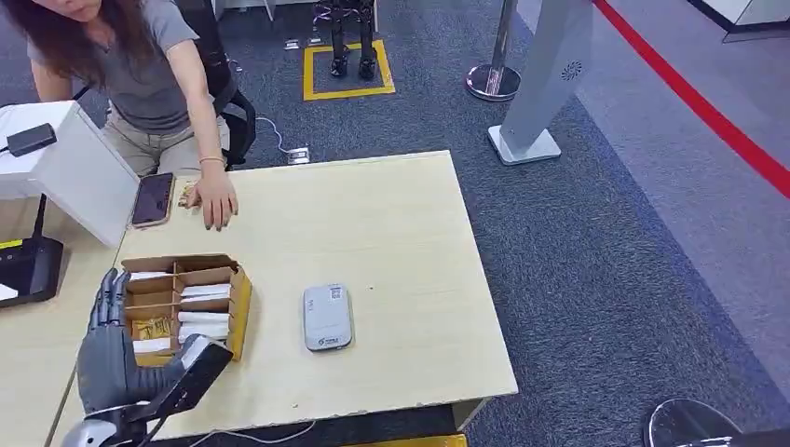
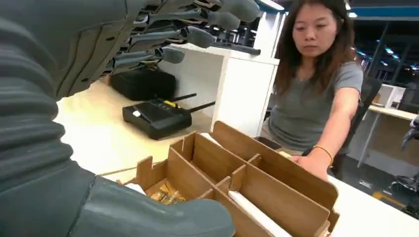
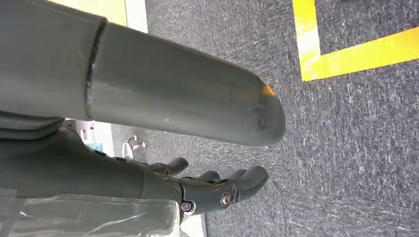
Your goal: Pass the card to the sensor for recognition and then transmit it.
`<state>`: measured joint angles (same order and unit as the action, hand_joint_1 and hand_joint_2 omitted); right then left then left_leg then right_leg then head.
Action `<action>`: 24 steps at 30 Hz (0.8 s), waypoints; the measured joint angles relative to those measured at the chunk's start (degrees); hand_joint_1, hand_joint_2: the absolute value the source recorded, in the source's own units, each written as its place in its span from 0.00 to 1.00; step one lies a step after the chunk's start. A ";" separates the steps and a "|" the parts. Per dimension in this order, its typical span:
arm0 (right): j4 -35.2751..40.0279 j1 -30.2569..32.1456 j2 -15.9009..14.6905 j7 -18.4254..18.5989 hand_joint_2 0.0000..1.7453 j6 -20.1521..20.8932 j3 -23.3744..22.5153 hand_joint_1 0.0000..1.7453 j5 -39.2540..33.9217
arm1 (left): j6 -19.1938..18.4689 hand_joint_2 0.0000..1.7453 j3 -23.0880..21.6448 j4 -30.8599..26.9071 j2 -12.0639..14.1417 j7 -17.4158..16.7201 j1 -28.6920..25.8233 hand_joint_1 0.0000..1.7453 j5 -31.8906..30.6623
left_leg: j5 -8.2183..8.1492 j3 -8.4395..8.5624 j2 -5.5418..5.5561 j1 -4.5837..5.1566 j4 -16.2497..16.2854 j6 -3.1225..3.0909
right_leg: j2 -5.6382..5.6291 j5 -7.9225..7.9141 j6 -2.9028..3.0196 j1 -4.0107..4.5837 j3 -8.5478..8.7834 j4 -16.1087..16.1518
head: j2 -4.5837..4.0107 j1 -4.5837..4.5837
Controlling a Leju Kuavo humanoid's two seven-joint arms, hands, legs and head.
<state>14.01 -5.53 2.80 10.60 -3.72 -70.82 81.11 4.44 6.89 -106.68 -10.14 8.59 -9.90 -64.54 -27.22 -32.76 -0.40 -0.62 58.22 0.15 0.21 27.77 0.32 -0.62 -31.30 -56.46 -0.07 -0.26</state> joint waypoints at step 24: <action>0.00 -0.07 0.00 -0.90 0.00 0.24 0.57 0.00 0.63 | 4.77 1.00 -14.56 7.65 10.06 -1.14 -1.49 0.00 -8.75 | 0.00 0.00 0.00 0.00 0.00 0.00 | 0.00 0.00 0.00 0.00 0.00 0.00 | 0.00 0.00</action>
<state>14.01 -5.60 2.80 9.70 -3.48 -70.25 81.74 9.20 -7.67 -99.03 -0.09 7.45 -11.38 -73.29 -27.22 -32.77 -0.40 -0.62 58.22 0.15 0.21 27.77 0.32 -0.62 -31.31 -56.46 -0.07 -0.26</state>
